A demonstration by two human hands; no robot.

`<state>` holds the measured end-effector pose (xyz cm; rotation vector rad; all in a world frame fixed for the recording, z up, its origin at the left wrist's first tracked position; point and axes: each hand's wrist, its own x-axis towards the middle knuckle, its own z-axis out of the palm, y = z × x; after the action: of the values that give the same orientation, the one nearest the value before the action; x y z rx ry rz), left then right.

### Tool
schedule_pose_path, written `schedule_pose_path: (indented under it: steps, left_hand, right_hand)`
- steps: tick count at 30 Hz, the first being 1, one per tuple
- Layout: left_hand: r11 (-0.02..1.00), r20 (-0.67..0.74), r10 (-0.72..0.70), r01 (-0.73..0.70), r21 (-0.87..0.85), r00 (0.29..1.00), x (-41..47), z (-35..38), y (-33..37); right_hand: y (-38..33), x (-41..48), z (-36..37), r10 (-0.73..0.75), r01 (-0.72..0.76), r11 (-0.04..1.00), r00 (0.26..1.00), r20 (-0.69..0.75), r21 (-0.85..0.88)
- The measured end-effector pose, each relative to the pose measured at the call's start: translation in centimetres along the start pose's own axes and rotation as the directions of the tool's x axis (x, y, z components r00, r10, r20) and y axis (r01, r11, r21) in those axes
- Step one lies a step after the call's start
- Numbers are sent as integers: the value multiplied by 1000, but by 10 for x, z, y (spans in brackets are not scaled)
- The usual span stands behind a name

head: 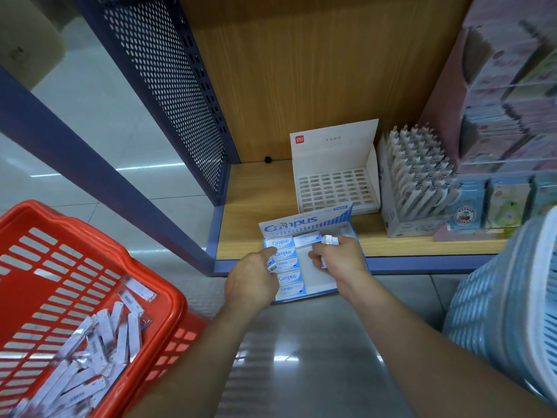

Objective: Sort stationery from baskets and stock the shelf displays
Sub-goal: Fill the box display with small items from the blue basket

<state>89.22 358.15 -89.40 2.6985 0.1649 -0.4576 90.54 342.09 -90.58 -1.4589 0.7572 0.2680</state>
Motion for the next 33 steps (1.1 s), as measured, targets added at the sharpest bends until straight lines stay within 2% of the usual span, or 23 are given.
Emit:
schedule_pose_path:
  steps: [5,10,13,16,19,21,23,25,27,30,33]
  left_hand:
    - [992,7,72,-72,108,997,-1,-1,10]
    - [953,32,173,-175,248,984,2,0,25]
    - [909,92,199,-219,354,976,8,-2,33]
    - [912,92,195,-215,348,976,12,-5,37]
    - [974,37,137,-141,178,990,10,-8,40]
    - [991,37,52,-47,-128,998,7,-10,41]
    - [866,116,-26,81,-493,993,4,-14,42]
    - [693,222,-63,203,-692,973,0,-19,42]
    - [618,272,-55,247,-747,961,-2,-22,41]
    - [606,237,-36,209,-768,971,-5,-21,39]
    - [600,252,7,197,-776,968,-8,-18,35]
  right_hand:
    - [-1,-1,-2,44,-52,988,998,53,147]
    - [-5,-4,-6,65,-89,988,980,188,123]
    - [-7,-3,-7,75,-93,992,977,201,80]
    - [-11,-7,-12,61,-81,993,976,208,89]
    - [-14,-14,-19,35,-89,980,957,289,178]
    - [-16,-19,-25,4,-110,956,932,362,273]
    - [-17,-23,-29,-27,-129,934,904,426,332]
    - [-18,-26,-30,-34,-131,936,890,455,326]
    - [-18,-28,-31,-24,-127,945,893,450,301]
    - [-20,-31,-32,23,-153,948,907,421,278]
    - [-20,-33,-34,40,-122,978,905,423,168]
